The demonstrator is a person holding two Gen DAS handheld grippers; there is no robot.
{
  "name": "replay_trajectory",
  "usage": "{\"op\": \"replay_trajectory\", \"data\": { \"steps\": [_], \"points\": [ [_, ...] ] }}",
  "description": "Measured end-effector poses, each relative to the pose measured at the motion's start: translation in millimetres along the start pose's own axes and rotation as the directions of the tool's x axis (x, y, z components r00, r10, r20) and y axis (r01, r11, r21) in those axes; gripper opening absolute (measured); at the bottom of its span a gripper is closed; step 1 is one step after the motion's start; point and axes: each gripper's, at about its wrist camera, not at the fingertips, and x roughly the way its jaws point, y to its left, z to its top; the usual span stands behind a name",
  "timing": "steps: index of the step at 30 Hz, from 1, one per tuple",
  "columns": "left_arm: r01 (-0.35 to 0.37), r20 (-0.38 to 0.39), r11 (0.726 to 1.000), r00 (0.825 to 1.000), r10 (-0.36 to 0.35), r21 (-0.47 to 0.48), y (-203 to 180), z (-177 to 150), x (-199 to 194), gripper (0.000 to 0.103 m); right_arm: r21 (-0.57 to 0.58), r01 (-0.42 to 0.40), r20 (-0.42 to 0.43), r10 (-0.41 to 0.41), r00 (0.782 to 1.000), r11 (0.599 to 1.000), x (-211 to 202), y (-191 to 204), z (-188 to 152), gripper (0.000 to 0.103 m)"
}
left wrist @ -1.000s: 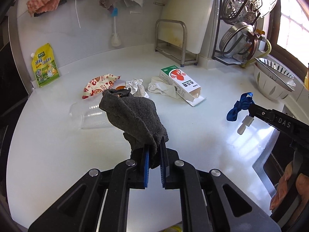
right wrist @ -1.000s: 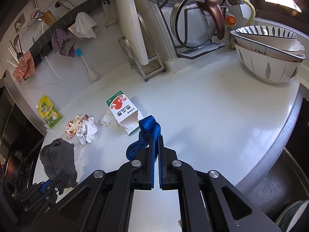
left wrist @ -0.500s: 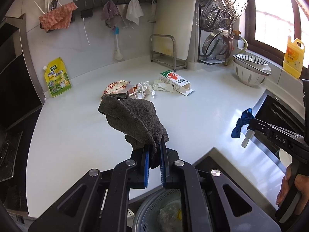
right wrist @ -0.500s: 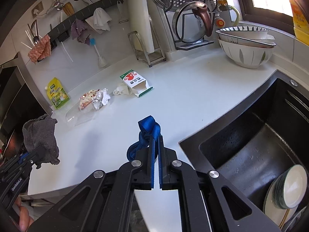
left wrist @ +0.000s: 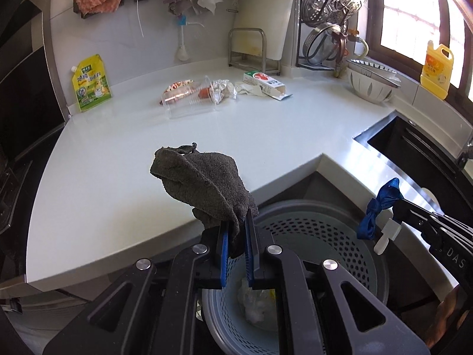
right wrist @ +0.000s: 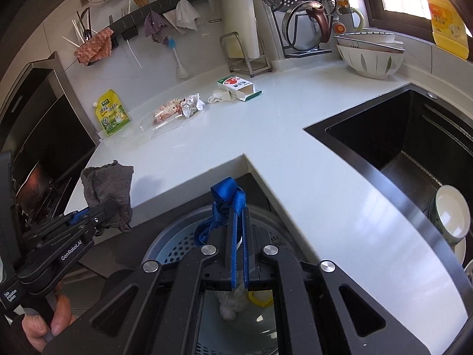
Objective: Collect trash
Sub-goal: 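Carry the gray cloth and blue lanyard over the gray basket with both tools, then open both tools to drop the cloth and lanyard into the basket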
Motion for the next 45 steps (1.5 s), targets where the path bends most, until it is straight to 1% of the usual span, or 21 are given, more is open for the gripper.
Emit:
{"op": "replay_trajectory", "data": {
  "steps": [4,7,15,29,37,43,45],
  "points": [
    [-0.009,-0.019,1.0,1.0,0.009,0.016,1,-23,0,0.01,-0.008,-0.001,-0.013,0.001,1.0,1.0,-1,10,-24,0.003],
    [-0.014,-0.035,1.0,0.999,0.015,0.014,4,-35,0,0.01,-0.01,-0.005,-0.023,0.005,1.0,1.0,0,14,-35,0.003],
    [-0.004,-0.055,1.0,0.998,0.004,0.01,4,-53,1,0.01,-0.012,-0.009,-0.027,0.009,1.0,1.0,-1,16,-55,0.003],
    [0.036,-0.116,0.999,0.993,-0.034,0.011,-6,-64,20,0.01,-0.014,0.009,-0.064,-0.01,0.998,1.0,6,11,-70,0.003],
    [0.077,-0.152,0.997,0.986,-0.071,0.03,-20,-71,25,0.01,0.005,0.007,-0.075,-0.006,0.997,1.0,9,6,-72,0.003],
    [0.081,-0.163,0.996,0.984,-0.074,0.033,-22,-72,26,0.01,0.008,0.007,-0.074,-0.006,0.997,1.0,9,5,-73,0.003],
    [0.078,-0.164,0.997,0.984,-0.073,0.028,-20,-71,26,0.013,0.008,0.006,-0.073,-0.005,0.997,1.0,10,4,-72,0.004]
  ]
}}
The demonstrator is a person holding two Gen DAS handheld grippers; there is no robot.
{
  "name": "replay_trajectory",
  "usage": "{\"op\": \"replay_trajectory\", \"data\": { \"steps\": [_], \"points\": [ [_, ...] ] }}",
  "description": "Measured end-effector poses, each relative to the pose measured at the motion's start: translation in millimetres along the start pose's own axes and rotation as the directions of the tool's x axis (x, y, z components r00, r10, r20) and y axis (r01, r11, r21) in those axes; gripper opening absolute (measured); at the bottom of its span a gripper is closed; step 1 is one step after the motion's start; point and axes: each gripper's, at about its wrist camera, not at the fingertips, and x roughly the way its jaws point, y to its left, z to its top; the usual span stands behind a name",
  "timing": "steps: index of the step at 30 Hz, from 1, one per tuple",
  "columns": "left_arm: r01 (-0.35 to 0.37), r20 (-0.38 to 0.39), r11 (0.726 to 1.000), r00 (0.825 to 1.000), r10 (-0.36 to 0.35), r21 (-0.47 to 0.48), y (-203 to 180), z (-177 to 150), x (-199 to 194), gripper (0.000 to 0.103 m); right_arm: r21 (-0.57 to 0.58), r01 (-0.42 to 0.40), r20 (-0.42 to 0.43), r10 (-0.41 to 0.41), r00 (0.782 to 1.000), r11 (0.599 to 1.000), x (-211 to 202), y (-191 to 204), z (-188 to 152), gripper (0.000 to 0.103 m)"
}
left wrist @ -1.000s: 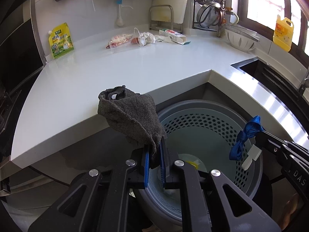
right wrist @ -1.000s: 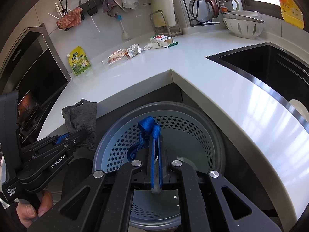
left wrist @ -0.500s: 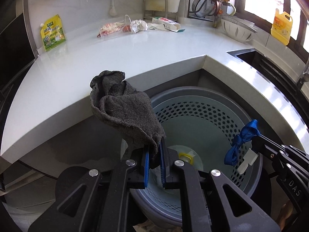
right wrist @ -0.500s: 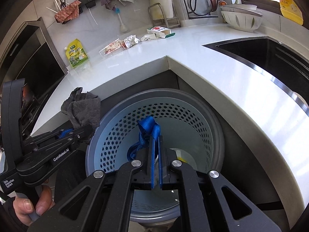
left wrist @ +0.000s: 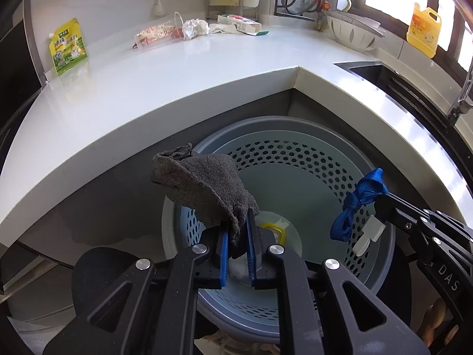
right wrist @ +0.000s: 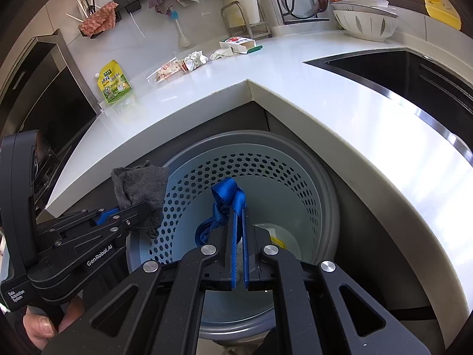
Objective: Collect trash
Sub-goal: 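Open both tools to drop the cloth and lanyard into the basket, then move both tools back over the counter toward the remaining trash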
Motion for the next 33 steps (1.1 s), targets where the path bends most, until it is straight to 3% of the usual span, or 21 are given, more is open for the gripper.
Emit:
{"op": "replay_trajectory", "data": {
  "steps": [4,7,8,11,12,16,24,33],
  "points": [
    [0.005,-0.007,1.0,1.0,-0.006,-0.006,2,1,1,0.014,0.002,0.001,0.004,-0.001,1.0,1.0,-1,-2,1,0.011],
    [0.003,-0.008,1.0,1.0,-0.003,-0.007,2,1,1,0.02,0.003,0.009,0.022,-0.009,1.0,1.0,-5,-2,0,0.031],
    [0.003,-0.006,1.0,1.0,-0.003,-0.008,2,1,0,0.027,0.003,0.009,0.028,-0.009,1.0,1.0,-6,-2,1,0.037],
    [-0.003,0.017,1.0,1.0,0.004,-0.015,3,1,-4,0.055,0.003,0.011,0.031,-0.011,0.999,1.0,-7,-3,1,0.038],
    [-0.006,0.029,1.0,1.0,0.007,-0.016,4,1,-7,0.059,0.005,0.011,0.031,-0.011,0.999,1.0,-8,-3,1,0.038],
    [-0.01,0.043,1.0,0.999,0.011,-0.016,6,2,-12,0.061,0.012,0.008,0.035,-0.009,0.999,1.0,-9,-4,1,0.038],
    [-0.017,0.078,1.0,0.997,0.019,-0.026,9,3,-19,0.077,0.016,0.007,0.05,-0.008,0.999,1.0,-14,-7,2,0.043],
    [-0.012,0.097,0.999,0.995,0.015,-0.039,12,4,-24,0.087,0.015,0.009,0.068,-0.01,0.998,1.0,-19,-6,3,0.05]
  ]
}}
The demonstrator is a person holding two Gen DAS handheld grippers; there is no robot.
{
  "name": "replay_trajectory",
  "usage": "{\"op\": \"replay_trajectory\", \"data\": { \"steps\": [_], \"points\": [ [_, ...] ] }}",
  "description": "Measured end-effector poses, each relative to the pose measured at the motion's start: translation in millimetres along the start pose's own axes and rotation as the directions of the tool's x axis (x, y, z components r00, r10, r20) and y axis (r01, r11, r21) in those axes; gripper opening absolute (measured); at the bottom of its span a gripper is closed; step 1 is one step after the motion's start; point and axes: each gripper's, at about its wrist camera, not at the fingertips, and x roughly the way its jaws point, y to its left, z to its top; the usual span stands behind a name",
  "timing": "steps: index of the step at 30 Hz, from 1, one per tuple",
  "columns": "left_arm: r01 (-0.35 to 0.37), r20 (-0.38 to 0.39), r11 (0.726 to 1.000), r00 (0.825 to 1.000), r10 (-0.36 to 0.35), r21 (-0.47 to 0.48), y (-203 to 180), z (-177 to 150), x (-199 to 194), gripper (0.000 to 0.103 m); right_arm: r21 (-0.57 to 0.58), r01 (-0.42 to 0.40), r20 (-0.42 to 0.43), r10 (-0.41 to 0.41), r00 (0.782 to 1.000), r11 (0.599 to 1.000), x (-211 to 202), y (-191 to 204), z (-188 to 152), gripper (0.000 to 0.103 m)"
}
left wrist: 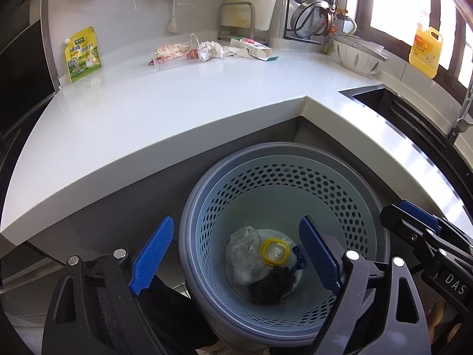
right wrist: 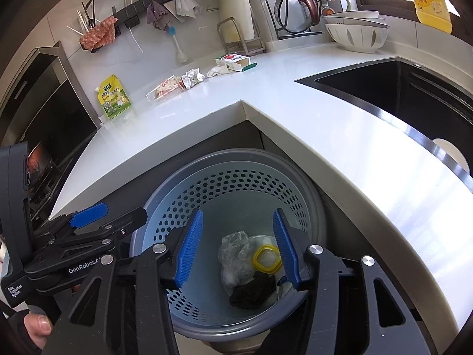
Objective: Collect trash
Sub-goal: 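Move both tools back over the counter toward the remaining trash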
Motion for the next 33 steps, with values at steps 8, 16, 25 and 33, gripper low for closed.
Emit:
{"op": "replay_trajectory", "data": {
  "steps": [8,16,25,33],
  "points": [
    [-0.017,0.04,0.999,0.999,0.018,-0.027,8,5,-9,0.095,-0.008,-0.009,0.018,0.009,1.0,1.0,-4,3,1,0.058],
    [-0.047,0.075,0.997,0.996,0.052,-0.065,21,11,-19,0.096,-0.018,-0.018,0.037,0.019,0.999,1.0,-8,7,4,0.067],
    [-0.077,0.116,0.994,0.99,0.086,-0.079,33,32,-26,0.097,-0.038,-0.015,0.017,0.015,1.0,0.999,1,12,19,0.072],
    [-0.089,0.141,0.991,0.985,0.103,-0.102,56,84,-22,0.097,-0.054,-0.035,0.061,0.038,0.997,0.998,7,15,72,0.077]
  ]
}}
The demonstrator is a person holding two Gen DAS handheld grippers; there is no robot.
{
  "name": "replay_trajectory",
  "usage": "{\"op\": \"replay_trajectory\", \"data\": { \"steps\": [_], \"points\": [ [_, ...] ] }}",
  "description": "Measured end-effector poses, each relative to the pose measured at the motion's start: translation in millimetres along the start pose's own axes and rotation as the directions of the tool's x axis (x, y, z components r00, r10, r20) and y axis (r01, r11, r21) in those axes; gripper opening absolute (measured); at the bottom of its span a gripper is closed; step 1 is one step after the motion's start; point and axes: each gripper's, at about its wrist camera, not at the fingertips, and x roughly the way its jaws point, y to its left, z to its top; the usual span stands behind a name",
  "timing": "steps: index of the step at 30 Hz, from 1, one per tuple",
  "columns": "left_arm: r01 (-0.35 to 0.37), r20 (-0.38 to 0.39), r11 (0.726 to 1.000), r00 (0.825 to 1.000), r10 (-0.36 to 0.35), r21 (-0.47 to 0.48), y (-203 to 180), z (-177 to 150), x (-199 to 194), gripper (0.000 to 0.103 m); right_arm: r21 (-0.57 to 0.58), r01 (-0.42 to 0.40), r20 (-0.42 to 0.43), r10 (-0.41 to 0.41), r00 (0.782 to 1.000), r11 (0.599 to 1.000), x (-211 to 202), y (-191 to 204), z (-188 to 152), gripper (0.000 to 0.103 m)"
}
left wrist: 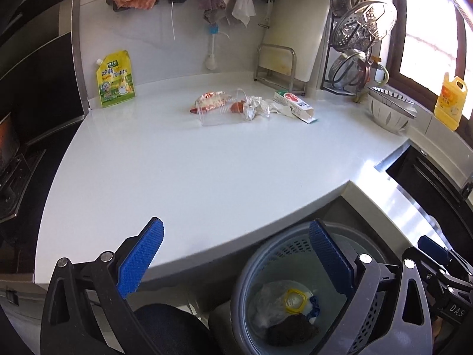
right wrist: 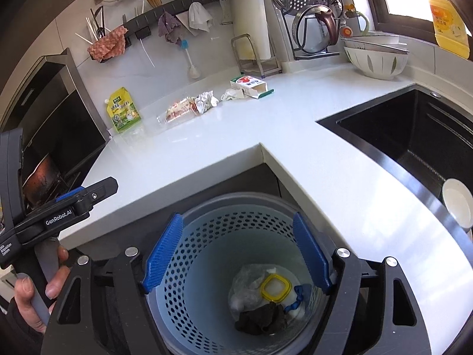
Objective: Collect trash
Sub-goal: 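Move both tools back over the counter toward the remaining trash, then grasp the white-green milk carton with the right tool while the left tool grasps the clear plastic cup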
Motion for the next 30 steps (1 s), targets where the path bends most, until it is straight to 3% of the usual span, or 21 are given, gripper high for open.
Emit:
{"op": "replay_trajectory", "data": {
  "steps": [6,15,30],
  "points": [
    [-0.044,0.044,0.999,0.998,0.045,-0.024,16,50,18,0.097,-0.06,0.008,0.044,-0.005,0.999,0.998,17,2,55,0.079],
    [-0.082,0.051,0.996,0.995,0.084,-0.042,32,106,63,0.097,-0.11,0.017,0.023,-0.014,1.0,0.994,73,-7,129,0.079],
    [-0.094,0.011,0.994,0.995,0.095,-0.062,37,137,151,0.097,-0.123,-0.014,-0.07,0.005,0.998,0.992,207,-22,205,0.079]
  ]
}}
